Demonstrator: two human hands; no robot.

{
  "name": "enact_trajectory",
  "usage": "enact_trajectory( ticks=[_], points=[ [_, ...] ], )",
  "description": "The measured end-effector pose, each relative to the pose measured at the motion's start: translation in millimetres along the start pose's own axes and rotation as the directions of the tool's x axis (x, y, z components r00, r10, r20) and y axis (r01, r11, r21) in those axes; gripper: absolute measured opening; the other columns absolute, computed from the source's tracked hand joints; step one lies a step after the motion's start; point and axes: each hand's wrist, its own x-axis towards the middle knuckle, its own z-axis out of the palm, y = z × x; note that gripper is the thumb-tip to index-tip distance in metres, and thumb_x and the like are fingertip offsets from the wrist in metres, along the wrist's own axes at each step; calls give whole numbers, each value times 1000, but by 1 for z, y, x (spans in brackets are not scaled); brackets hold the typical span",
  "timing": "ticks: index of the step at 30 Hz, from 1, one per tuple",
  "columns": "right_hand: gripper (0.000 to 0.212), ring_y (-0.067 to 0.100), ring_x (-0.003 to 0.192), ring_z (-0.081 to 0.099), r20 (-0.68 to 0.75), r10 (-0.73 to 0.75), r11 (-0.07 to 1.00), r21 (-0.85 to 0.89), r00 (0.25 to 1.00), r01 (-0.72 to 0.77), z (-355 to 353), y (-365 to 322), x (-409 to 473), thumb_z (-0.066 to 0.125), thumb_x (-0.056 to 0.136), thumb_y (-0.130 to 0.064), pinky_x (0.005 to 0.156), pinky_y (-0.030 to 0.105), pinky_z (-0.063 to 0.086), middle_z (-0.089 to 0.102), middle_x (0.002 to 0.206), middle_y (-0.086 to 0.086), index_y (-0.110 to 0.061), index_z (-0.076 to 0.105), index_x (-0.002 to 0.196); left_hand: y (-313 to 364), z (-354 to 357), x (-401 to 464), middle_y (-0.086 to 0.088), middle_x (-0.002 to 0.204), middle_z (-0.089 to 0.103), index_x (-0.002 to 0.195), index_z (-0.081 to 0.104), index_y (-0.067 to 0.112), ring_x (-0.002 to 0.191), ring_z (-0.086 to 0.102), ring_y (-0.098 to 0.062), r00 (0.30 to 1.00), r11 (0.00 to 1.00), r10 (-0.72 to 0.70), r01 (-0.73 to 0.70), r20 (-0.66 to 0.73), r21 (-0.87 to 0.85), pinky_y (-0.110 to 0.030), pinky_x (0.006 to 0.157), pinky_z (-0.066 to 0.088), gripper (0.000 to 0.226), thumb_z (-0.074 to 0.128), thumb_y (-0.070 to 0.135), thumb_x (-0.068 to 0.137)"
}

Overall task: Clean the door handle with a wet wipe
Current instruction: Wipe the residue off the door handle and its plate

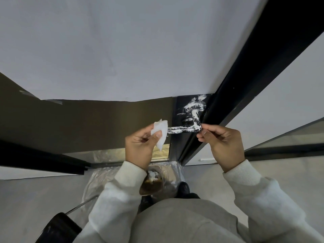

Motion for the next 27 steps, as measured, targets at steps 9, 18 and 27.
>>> enact_trajectory(
  ticks=[9, 18, 27],
  points=[
    [16, 14, 76, 68, -113, -437, 852, -368, 892, 371, 2, -9, -14, 72, 89, -7, 72, 39, 58, 71, 86, 3, -16, 75, 101, 15, -7, -2, -6, 75, 74, 86, 72, 3, 61, 69, -15, 917, 862, -392, 336, -77, -380, -25, 61, 59, 15, 61, 3, 95],
    [22, 18, 85, 64, 363, -576, 630, -375, 733, 681, 60, -61, -17, 73, 89, -19, 77, 38, 54, 69, 96, 5, -8, 75, 109, 41, -32, 16, 12, 85, 77, 99, 81, 19, 81, 69, -8, 977, 878, 207, -204, 41, 433, -30, 70, 55, 16, 73, 31, 92],
    [27, 13, 91, 72, 405, -353, 839, -261, 844, 477, 87, -91, 20, 75, 82, -23, 85, 44, 58, 76, 97, -6, -21, 74, 110, 78, -24, 25, 2, 94, 77, 98, 77, 14, 86, 74, -14, 889, 810, 413, -458, 198, 366, -42, 78, 61, 13, 73, 6, 89]
  ],
)
